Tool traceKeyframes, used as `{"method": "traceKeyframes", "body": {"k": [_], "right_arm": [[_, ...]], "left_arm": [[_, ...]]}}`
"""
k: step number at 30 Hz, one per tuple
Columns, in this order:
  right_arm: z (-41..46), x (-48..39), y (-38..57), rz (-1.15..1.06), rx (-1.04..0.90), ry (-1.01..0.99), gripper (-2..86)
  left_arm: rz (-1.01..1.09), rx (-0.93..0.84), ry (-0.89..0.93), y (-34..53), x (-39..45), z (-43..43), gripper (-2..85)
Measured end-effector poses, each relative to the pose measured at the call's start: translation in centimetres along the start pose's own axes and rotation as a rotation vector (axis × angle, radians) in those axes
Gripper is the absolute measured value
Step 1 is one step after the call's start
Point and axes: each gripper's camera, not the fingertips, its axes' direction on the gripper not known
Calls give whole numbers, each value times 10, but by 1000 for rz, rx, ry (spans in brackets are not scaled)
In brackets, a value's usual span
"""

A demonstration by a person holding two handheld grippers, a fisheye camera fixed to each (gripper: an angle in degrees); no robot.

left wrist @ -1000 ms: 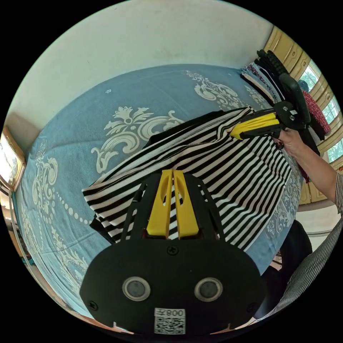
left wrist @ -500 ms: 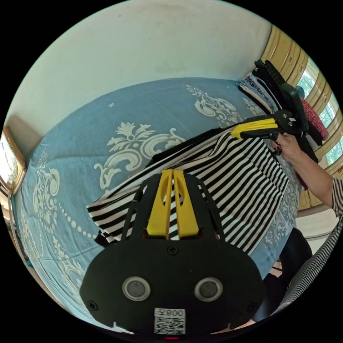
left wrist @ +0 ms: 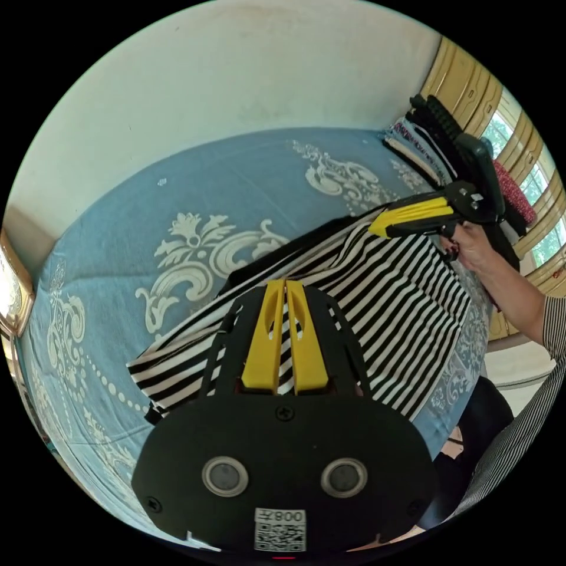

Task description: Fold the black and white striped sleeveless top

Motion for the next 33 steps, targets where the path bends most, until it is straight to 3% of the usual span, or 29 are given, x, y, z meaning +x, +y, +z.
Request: {"method": "traceKeyframes", "body": {"k": [6,11,17,21,28,33], "right_arm": [[17,10,10,-8,-48,-21,13],[-15,7,27,-29,44,87,3],[-4,26,40,20,-5,12,1],[-19,31,52,28,40,18,4],[-55,51,90,126,99,42,39],[-42,69,106,196,22,10,57]], "left_arm": [[-38,-3,36,20,-11,6,4],[-22,178,-64,32,-1,-29,2],[-16,13,-17,34,-3,8,7],[-14,27,-14,45,-4,8,4],[-41,219,-128,66,2,-31,3],[-75,34,-75,73,-8,4,12]]}}
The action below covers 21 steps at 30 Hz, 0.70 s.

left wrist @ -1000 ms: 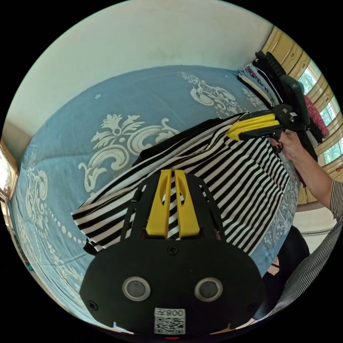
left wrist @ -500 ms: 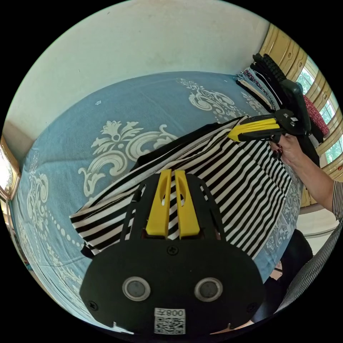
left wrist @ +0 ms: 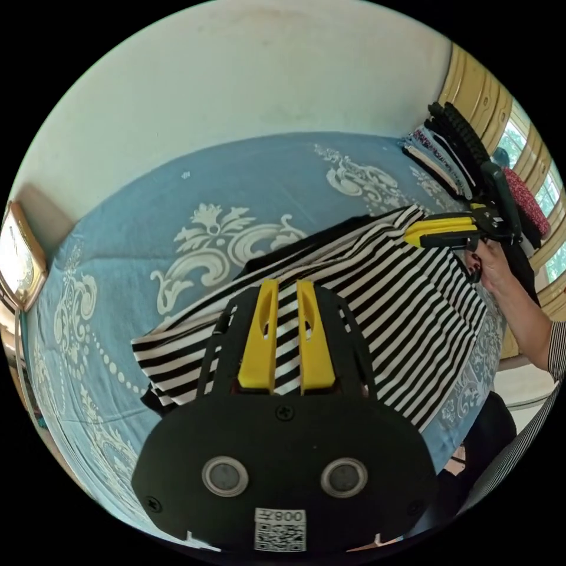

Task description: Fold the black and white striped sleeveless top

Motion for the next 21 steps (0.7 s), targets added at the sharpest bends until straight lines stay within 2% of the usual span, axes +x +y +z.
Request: {"method": "traceKeyframes", "body": {"k": [5,9,11,14,21], "right_arm": [[-1,-1,2,-19,-23,75,19],[-23,-1,8,-32,42,109,6],[-26,9,12,3,71,102,4],[-13,24,12,55,9,42,3],[-45,34,31,77,59,33,3]], "left_arm": [[0,71,-8,12,2,-7,7],[4,158,-34,19,5,-25,5],[-4,130,-46,19,3,-16,6],[-42,40,-13,21,-5,6,9],[-101,177,16,65,-15,-40,17]]}}
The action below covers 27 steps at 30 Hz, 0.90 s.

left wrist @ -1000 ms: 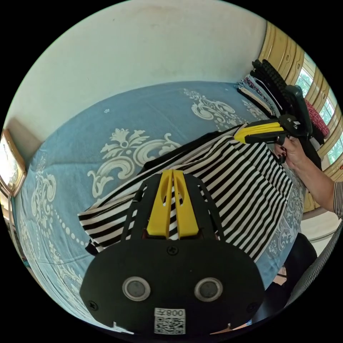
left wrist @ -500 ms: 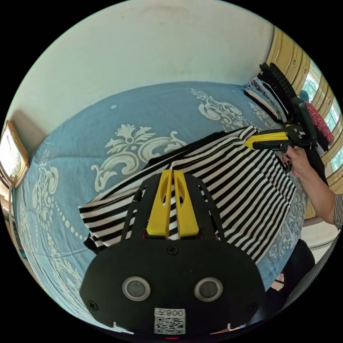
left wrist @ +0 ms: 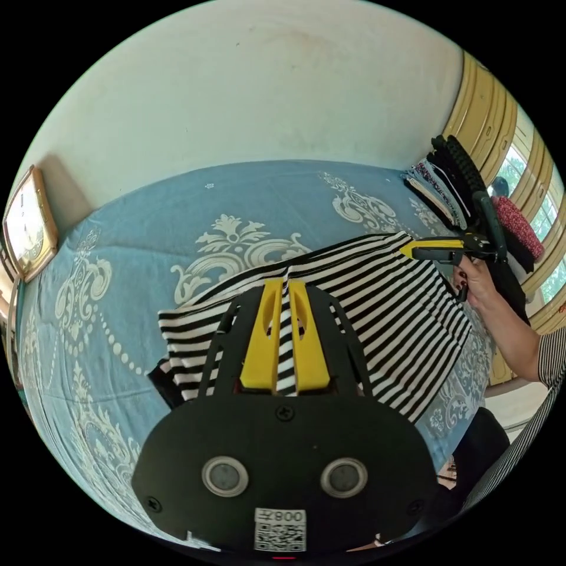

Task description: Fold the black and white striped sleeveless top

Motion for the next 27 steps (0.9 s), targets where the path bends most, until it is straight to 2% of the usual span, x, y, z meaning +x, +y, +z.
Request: {"method": "traceKeyframes", "body": {"k": [5,9,11,14,16,19,22,27], "right_arm": [[-42,9,44,58,40,-52,3],[-54,2,84,65,6,-103,2],[-38,0,102,85,-102,-71,2],[-54,2,113,114,-67,-130,1],[-64,-3,115,118,-37,-101,1],[-63,-10,110,108,-68,-99,1],[-74,-27,87,35,-5,-68,1],[-60,-19,30,-3,16,58,1]], "left_arm": [[-146,-17,-75,63,-27,-40,12],[-213,-200,-139,94,-49,-21,5],[-249,-156,-120,98,-55,-29,3],[-231,-55,-84,90,-48,-46,3],[-189,-48,-90,73,-42,-41,2],[-136,-106,-77,38,-40,-11,2],[-106,-207,-191,22,-44,17,2],[-169,-161,-155,34,-68,6,2]]}}
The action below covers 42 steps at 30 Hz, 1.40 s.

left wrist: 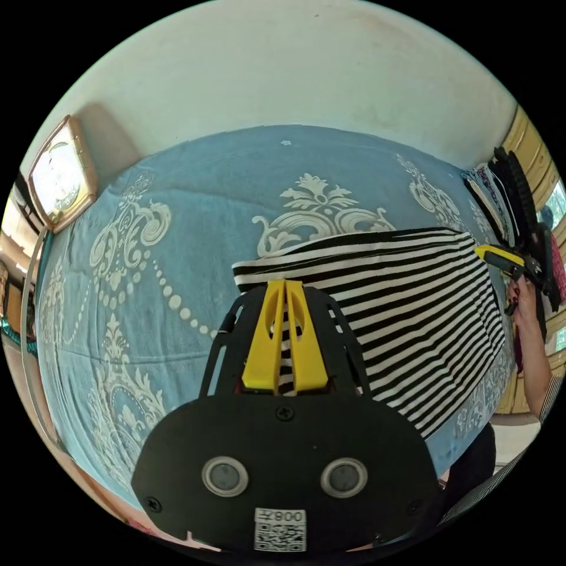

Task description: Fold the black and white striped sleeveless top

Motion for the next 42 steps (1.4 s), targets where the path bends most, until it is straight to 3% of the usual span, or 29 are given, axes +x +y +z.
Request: {"method": "traceKeyframes", "body": {"k": [3,11,15,19,21,24,27,30,34,35,42], "right_arm": [[28,22,-7,58,-100,-51,1],[-26,8,22,57,18,-116,0],[-57,-26,70,18,20,-180,-1],[-54,-70,121,-34,-122,-76,0],[-36,-81,131,-55,-219,-25,0],[-36,-87,138,-66,-181,5,1],[-41,-74,141,-4,-192,-72,1],[-68,-59,153,70,-152,-146,2],[-82,-56,183,93,-132,-55,3],[-64,-53,189,91,-215,-31,5],[-104,-22,220,184,-120,-56,44]], "left_arm": [[-38,16,47,10,-15,1,2],[-38,144,148,53,4,-56,2],[6,82,126,104,22,-75,2],[38,-159,-47,131,40,-45,3],[29,-132,-38,134,40,-43,3],[39,-122,-45,136,42,-42,3],[5,-152,-4,135,35,-51,2],[-3,-59,12,147,37,-78,2],[1,-216,-13,161,42,-50,4],[-2,-144,-7,166,39,-54,4],[-113,-93,63,183,17,-79,13]]}}
